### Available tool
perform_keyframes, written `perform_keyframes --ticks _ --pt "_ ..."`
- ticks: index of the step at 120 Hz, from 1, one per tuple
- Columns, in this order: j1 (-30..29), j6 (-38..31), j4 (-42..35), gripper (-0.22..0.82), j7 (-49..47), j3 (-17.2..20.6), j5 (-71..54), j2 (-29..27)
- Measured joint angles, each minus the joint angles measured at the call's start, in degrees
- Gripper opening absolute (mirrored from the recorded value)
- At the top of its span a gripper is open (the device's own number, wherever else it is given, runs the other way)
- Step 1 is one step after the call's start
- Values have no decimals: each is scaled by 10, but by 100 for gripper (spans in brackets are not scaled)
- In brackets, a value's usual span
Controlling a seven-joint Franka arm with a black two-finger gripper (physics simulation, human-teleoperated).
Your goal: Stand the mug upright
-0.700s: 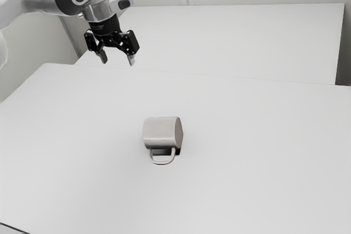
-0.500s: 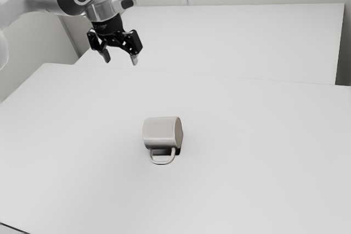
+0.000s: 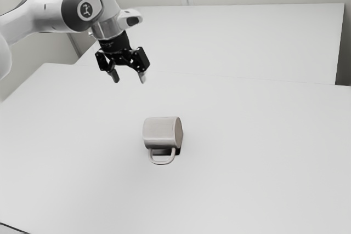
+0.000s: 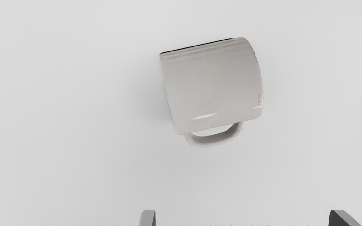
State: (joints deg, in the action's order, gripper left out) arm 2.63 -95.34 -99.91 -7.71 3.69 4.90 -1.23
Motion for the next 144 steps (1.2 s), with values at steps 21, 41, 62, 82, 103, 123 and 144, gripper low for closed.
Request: perform_keyframes --ticks 21,41,62,82,103,123,144 --pt "-29 -39 -46 60 28 0 36 -9" --pt "-81 -84 -93 60 65 0 73 -18" --pt "-86 -143 -151 60 118 0 117 -31" --pt "-86 -191 -196 60 175 0 164 -34" --pt "-109 -227 -239 60 236 0 226 -34" --pt "-117 -245 -270 60 300 0 289 -34" --pt "-125 -253 -289 60 365 -1 352 -23"
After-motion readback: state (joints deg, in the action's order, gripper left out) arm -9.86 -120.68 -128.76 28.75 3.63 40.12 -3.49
